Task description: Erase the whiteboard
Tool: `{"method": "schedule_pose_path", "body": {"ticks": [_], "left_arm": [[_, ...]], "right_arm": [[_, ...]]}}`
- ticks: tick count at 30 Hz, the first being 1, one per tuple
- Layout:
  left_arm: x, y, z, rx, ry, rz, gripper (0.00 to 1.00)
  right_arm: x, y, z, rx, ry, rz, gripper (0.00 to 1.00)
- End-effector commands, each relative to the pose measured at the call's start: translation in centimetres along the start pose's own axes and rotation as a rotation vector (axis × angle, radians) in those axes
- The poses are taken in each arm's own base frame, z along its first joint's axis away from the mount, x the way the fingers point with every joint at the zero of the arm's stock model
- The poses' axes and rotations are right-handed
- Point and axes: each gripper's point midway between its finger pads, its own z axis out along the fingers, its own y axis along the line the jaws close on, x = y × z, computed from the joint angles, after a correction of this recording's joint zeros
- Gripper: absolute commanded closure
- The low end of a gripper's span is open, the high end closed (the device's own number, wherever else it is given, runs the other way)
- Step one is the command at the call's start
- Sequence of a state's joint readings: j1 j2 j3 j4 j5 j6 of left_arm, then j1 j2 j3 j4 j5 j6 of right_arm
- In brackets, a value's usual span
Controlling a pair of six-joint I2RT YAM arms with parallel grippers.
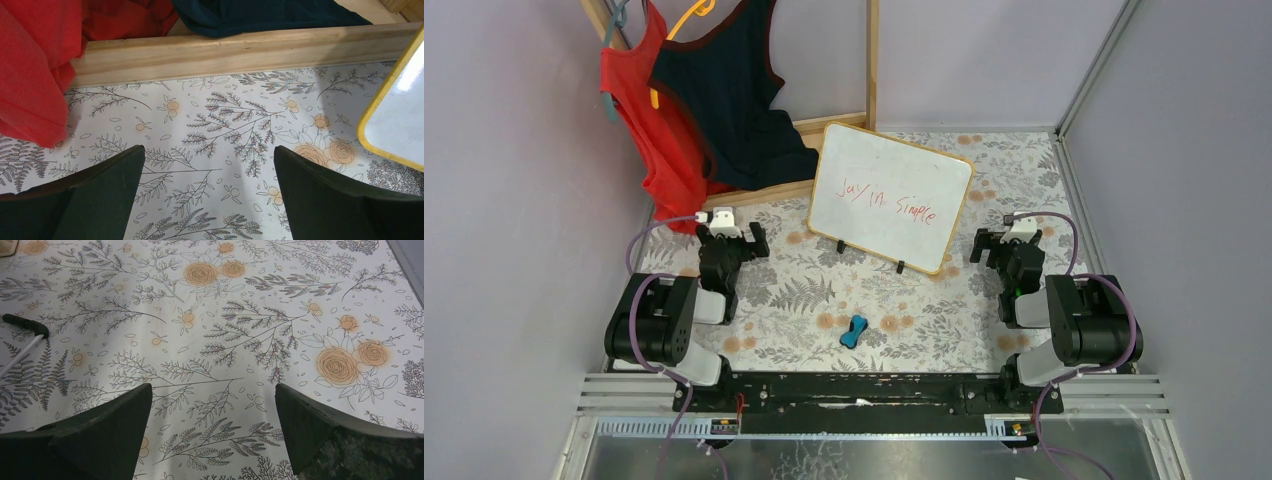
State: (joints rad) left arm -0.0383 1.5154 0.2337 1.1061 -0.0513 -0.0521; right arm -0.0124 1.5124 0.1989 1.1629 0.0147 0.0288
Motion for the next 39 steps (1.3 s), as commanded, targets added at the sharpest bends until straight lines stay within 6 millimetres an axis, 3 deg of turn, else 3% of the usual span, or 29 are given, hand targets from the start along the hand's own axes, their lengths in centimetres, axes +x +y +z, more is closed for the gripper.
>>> {"method": "schedule_pose_path", "body": {"ticks": [1, 11, 14, 15, 17, 19, 20, 22, 23, 26, 29, 31, 33, 39], "left_arm": [[-2.1, -0.2, 0.6, 0.008, -0.075, -0.001, 0.00], [-2.1, -0.1, 0.6, 0.004, -0.074, -0.002, 0.00], [-3.0, 0.9, 0.8, -0.072, -0.078, -0.023, 0.00], [-3.5, 0.9, 0.7, -0.082, -0.077, -0.024, 0.03], [-4.7, 0.6, 0.9, -0.092, -0.047, -0.012, 0.22], [-6.6, -0.6, 1.0, -0.091, -0.017, -0.024, 0.50], [-7.9, -1.3, 1.1, -0.097, -0.009, -0.057, 0.68], [-9.9, -4.0, 1.1, 0.000, 0.046, -0.132, 0.89], [-12.1, -5.4, 1.2, 0.045, 0.062, -0.195, 0.99], [-13.5, -9.8, -0.2, 0.218, 0.226, -0.335, 1.00], [-14.2, -15.1, -3.5, 0.485, 0.380, -0.452, 1.00], [-14.3, -17.2, -5.9, 0.619, 0.441, -0.473, 1.00], [-14.4, -18.4, -8.1, 0.720, 0.464, -0.486, 1.00], [-12.6, -18.8, -12.2, 0.811, 0.554, -0.491, 1.00]], "right_arm": [[-2.2, -0.1, 0.7, 0.001, -0.071, -0.012, 0.01], [-2.3, 0.0, 0.7, -0.001, -0.073, -0.012, 0.01], [-2.3, 0.0, 0.7, -0.001, -0.072, -0.012, 0.01], [-2.2, 0.0, 0.7, -0.001, -0.072, -0.013, 0.01], [-2.3, 0.0, 0.7, -0.001, -0.073, -0.012, 0.01], [-2.3, 0.0, 0.7, -0.001, -0.072, -0.013, 0.01], [-2.3, -0.1, 0.7, -0.001, -0.072, -0.012, 0.01], [-2.3, 0.0, 0.7, -0.001, -0.072, -0.012, 0.01], [-2.3, 0.0, 0.7, -0.001, -0.072, -0.013, 0.01], [-2.3, 0.0, 0.7, -0.001, -0.072, -0.013, 0.01], [-2.3, 0.0, 0.7, -0.002, -0.072, -0.012, 0.01], [-2.3, 0.0, 0.7, -0.001, -0.072, -0.013, 0.01], [-2.3, 0.0, 0.7, -0.002, -0.072, -0.012, 0.01], [-2.2, 0.0, 0.7, -0.001, -0.070, -0.011, 0.01]]}}
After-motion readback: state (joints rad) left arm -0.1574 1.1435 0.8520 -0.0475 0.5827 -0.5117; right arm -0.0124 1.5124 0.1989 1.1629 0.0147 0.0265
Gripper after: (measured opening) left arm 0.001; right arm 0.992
